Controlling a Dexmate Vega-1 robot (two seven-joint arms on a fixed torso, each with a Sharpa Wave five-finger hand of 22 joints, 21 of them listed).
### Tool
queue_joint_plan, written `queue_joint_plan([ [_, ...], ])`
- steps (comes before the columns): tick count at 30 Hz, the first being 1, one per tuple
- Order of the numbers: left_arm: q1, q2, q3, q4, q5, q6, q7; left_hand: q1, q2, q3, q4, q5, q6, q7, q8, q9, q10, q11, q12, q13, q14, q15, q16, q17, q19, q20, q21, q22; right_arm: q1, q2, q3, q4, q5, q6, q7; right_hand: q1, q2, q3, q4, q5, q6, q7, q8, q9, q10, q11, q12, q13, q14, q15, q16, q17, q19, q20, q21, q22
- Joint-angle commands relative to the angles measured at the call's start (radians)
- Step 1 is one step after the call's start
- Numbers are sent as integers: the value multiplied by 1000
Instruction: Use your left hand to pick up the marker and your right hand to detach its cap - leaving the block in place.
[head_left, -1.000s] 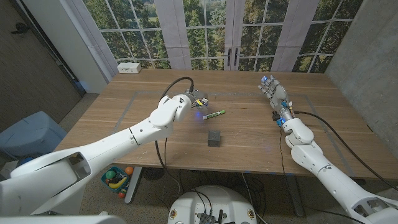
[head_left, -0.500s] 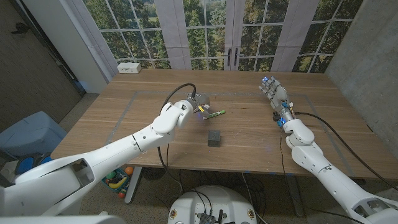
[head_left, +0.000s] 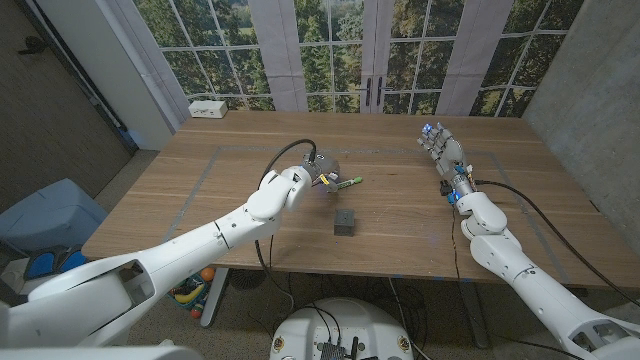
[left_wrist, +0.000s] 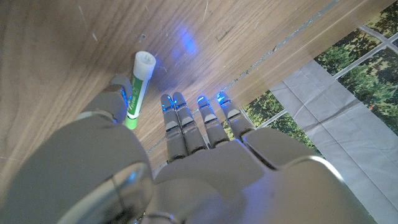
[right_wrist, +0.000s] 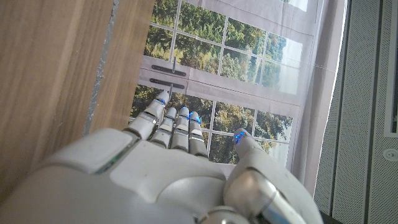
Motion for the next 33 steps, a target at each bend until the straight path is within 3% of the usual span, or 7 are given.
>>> queue_joint_plan([
  [1, 13, -4, -1, 24, -16, -21, 47, 23, 6, -3, 0, -2, -8, 0, -7, 3, 4, -8, 0, 2, 17, -81, 3, 4, 13, 0, 3, 1, -7, -3, 3, -11, -3, -3, -11, -4, 2, -4, -1, -1, 11, -3, 5, 4, 8, 1, 9, 4, 8, -7, 3, 3, 7, -4, -3, 1],
  [7, 14, -4, 6, 25, 0, -11, 44, 71, 39, 9, -4, 3, -13, 3, -16, 4, 12, -25, -3, 2, 27, -80, 3, 4, 27, 5, 5, 1, -7, -5, 2, -15, -7, -6, -16, -6, 2, -4, -1, -1, 12, -3, 5, 4, 9, -2, 8, 4, 10, -9, 3, 3, 8, -4, -4, 1],
  [14, 21, -3, 6, 23, 13, 1, 57, 209, 121, 48, -15, 16, -12, -11, -27, 8, 28, -44, -6, 4, 36, -88, -1, 3, 52, 11, 6, 2, -5, -5, 0, -14, -12, -7, -19, -7, 3, -4, -2, -1, 13, -3, 5, 4, 10, -1, 8, 5, 10, -8, 3, 2, 8, -4, -4, 1],
  [19, 29, -2, -3, 21, 2, 4, 68, 276, 141, 49, -17, 18, 20, -24, -22, 10, 84, -43, 11, 7, 69, -103, 6, 3, 71, 2, 10, 2, -2, -6, -2, -13, -18, -7, -20, -7, 3, -5, -2, -1, 13, -3, 5, 4, 11, 0, 8, 5, 10, -8, 3, 2, 9, -4, -4, 1],
  [23, 23, -2, -8, 25, -19, 1, 42, 262, 119, -14, 6, 7, 78, -16, -13, 12, 188, -55, 43, 11, 130, -115, 25, 5, 87, -8, 12, 4, -3, -6, -2, -16, -20, -10, -27, -8, 2, -5, -2, 0, 13, -3, 4, 4, 11, 1, 7, 5, 10, -6, 3, 2, 9, -3, -5, 1],
  [27, 20, -3, -10, 31, -37, -1, 37, 214, 102, -69, 19, 3, 93, 21, -20, 14, 269, -42, 62, 9, 175, -114, 37, 5, 101, -18, 15, 5, -3, -8, -3, -19, -26, -11, -34, -8, 2, -5, -3, 0, 13, -3, 4, 4, 10, 2, 7, 5, 11, -4, 3, 2, 9, -2, -5, 1],
  [33, 23, -7, -12, 44, -52, 4, 63, 208, 101, -88, 15, 4, 122, 42, -17, 14, 302, -41, 66, 5, 218, -124, 49, 6, 119, -26, 20, 5, -1, -7, -3, -21, -23, -20, -37, -8, 1, -6, -4, 0, 13, -3, 4, 4, 10, 2, 7, 5, 12, -4, 3, 1, 9, -2, -5, 1],
])
